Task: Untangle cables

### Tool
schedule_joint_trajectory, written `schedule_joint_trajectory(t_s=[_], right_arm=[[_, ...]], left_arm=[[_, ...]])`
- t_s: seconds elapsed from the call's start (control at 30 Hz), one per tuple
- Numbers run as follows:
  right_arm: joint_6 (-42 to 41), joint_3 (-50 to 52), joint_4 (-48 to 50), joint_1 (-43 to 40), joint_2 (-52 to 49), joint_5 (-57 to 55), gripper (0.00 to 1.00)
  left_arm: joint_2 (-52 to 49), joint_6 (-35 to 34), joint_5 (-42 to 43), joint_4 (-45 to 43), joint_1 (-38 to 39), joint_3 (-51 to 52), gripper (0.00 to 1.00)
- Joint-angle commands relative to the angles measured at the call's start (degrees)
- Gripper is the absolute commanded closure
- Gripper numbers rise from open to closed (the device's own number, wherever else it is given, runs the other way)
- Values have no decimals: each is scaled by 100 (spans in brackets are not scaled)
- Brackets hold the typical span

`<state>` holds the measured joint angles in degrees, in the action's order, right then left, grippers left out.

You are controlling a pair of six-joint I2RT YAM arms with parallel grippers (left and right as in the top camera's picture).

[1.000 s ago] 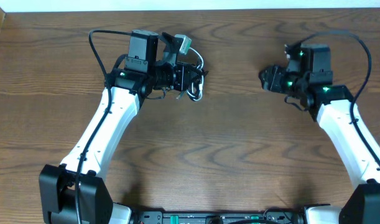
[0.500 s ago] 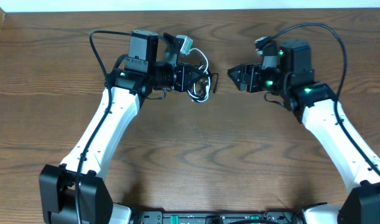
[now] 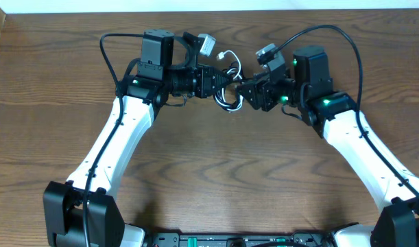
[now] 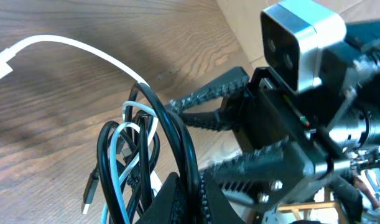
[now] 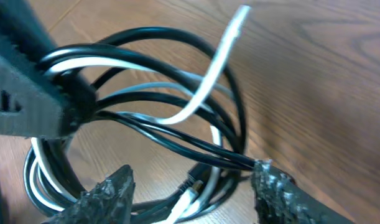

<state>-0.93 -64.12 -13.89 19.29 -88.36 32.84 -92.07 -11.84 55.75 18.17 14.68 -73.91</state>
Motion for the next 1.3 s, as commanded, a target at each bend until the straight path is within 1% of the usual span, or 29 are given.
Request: schedule_joint_trajectory(t_s=[0.0, 0.17, 0.3, 0.5, 0.73, 0.83, 0.9, 0.93, 1.03, 1.1, 1.27], right_arm=[[654, -107, 74, 157, -17, -79, 47], [774, -103, 127, 345, -17, -850, 53], [1110, -101, 153, 452, -17, -894, 60], [1132, -101, 238, 481, -52, -960, 61], [1128, -101, 396, 483, -411, -1012, 62], [1126, -101, 487, 483, -514, -999, 70], [1078, -101, 540, 483, -516, -1001, 72], [1047, -101, 566, 483, -516, -999, 74], [815, -101, 695, 483, -516, -1001, 87], [756, -101, 745, 483, -516, -999, 99], [688, -103, 767, 446, -428, -1016, 99]], left_arm=[[140, -260, 236, -31, -9, 33, 92], [140, -415, 236, -33, -9, 33, 92], [140, -505, 236, -31, -9, 33, 92], [140, -505, 236, -31, -9, 33, 92], [140, -505, 236, -31, -9, 33, 92], [140, -505, 234, -28, -9, 33, 92], [140, -503, 232, -31, -9, 33, 92], [140, -503, 232, -31, -9, 33, 92], [140, -501, 227, -33, -9, 33, 92], [140, -498, 205, -33, -9, 35, 92], [140, -494, 7, -37, -9, 35, 92]])
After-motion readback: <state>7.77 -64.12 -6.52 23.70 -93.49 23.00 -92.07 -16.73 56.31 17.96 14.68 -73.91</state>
